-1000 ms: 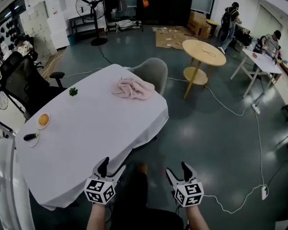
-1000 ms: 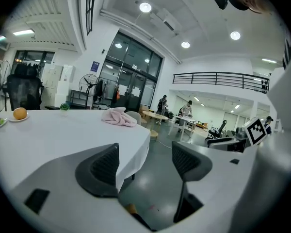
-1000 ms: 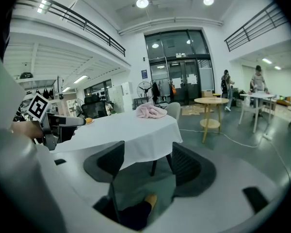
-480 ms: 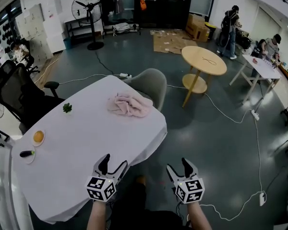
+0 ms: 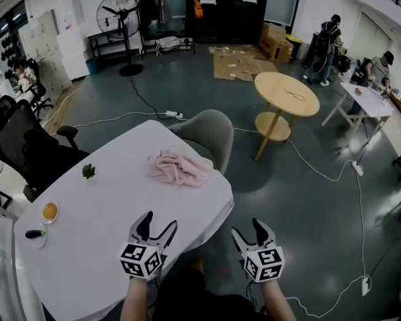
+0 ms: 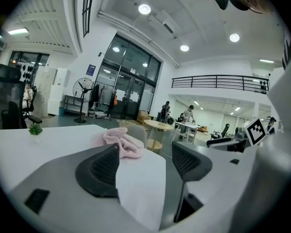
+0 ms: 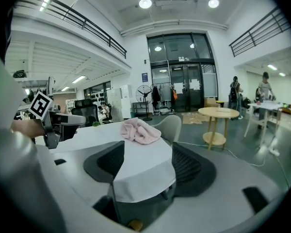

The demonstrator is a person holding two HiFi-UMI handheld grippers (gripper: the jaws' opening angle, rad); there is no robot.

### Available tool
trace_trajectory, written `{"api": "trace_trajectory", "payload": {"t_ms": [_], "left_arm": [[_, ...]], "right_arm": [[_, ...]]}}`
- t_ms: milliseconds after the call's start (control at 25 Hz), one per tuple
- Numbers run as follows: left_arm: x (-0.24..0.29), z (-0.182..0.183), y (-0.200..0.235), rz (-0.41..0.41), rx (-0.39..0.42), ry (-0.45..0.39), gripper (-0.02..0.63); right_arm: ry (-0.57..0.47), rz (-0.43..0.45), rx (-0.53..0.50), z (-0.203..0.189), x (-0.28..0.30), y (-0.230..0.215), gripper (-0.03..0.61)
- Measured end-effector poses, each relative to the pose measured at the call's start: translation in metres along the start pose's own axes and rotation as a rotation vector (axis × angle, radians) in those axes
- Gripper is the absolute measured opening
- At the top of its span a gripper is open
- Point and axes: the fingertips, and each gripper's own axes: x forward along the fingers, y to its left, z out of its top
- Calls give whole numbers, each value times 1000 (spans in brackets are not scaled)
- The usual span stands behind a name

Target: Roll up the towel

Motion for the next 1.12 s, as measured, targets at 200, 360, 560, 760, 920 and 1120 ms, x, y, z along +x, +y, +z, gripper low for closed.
{"api": "trace_trajectory", "payload": {"t_ms": [200,360,560,760,920,1120], "left_arm": [[24,5,15,9,-1,12,354],[40,6,34,26,-11,10,354],[45,-5,46,51,-28,28,354],[43,-12,54,85,-55,33,354],[48,-14,64,121,-71,28,354],[62,-5,78,188,-111,9,354]], "right_arm": [[7,9,-1,11,30,-13,305],[15,18,-2,14,58,-18,304],[45,73,-20,10,83,-7,304],[85,131,-55,9,102,2,304],[118,185,-103,13,126,4,304],[161,265,-161,26,164,4,304]]}}
